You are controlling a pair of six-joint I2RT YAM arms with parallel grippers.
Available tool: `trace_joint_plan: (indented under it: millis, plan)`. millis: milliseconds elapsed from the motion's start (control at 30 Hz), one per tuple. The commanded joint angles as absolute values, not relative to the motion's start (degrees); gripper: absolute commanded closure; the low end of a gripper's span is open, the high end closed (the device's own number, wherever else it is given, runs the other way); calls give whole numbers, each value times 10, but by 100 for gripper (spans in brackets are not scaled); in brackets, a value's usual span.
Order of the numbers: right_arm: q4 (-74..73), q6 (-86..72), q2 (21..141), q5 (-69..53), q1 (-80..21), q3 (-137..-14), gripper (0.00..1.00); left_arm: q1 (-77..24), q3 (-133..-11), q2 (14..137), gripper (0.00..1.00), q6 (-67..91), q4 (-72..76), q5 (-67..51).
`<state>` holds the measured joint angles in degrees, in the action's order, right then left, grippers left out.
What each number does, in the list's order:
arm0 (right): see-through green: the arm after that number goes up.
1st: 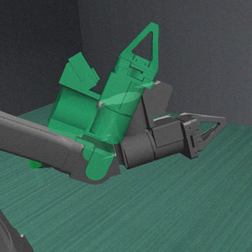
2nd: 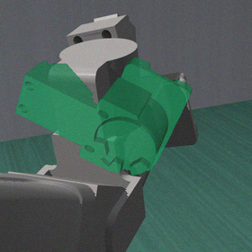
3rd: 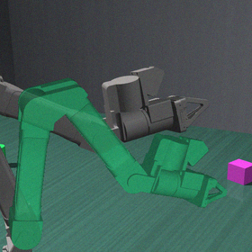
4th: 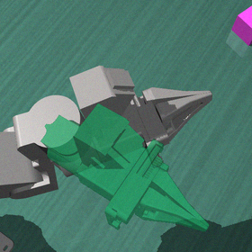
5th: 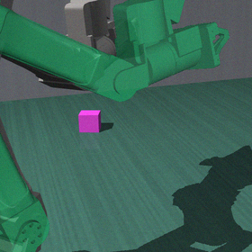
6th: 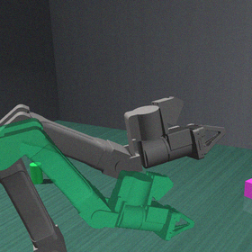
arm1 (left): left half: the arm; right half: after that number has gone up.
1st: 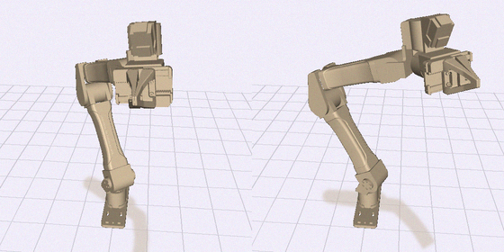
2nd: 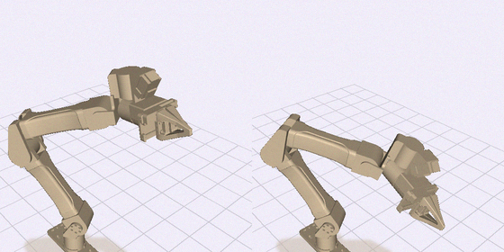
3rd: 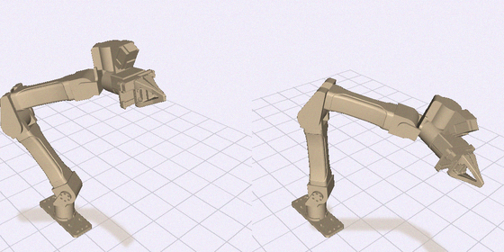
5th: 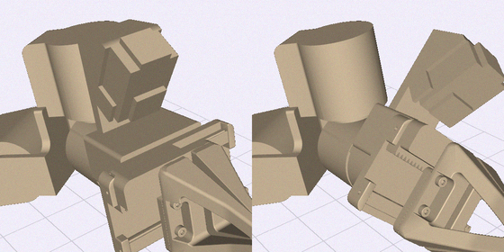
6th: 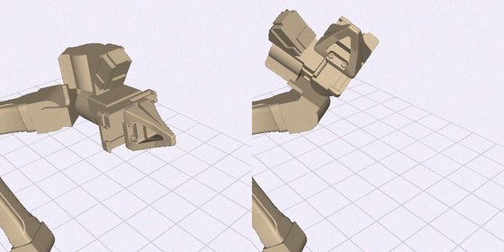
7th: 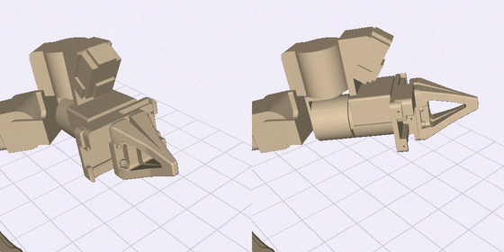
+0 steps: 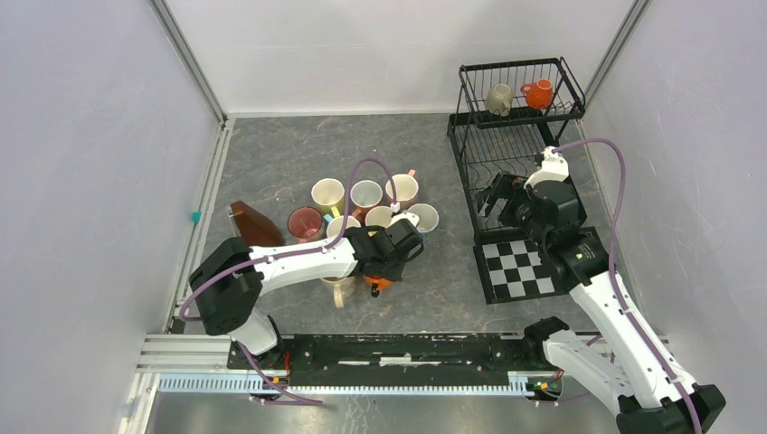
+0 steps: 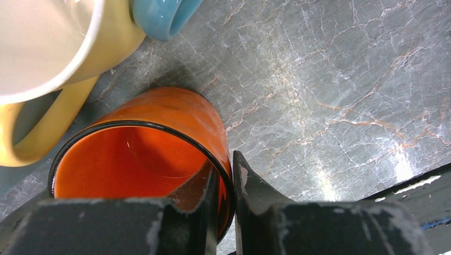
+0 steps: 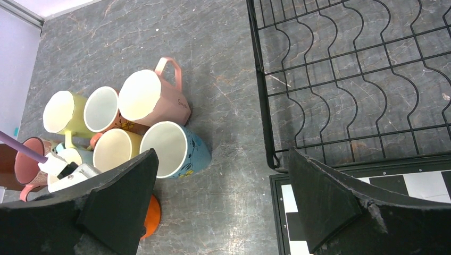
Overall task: Unload the cups from the dish rack
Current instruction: Place the cup at the center of the board, then unload the cup from the dish rack.
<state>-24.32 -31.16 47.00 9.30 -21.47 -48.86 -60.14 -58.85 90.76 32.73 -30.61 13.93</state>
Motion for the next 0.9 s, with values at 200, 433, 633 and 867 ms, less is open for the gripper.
trace_joint_plan:
  millis: [200, 433, 633, 867]
  plan:
    - [-250, -294, 481, 106, -213, -501, 2, -603, -608, 864, 57, 303, -332, 121]
    - [-258, -281, 477, 106, -213, -509, 2, -603, -628, 825, 39, 303, -339, 85]
    - [-268, -270, 495, 98, -213, -542, 2, -604, -660, 764, 21, 305, -347, 72]
    - [-260, -251, 529, 93, -213, -589, 2, -601, -693, 710, 0, 300, -371, 75]
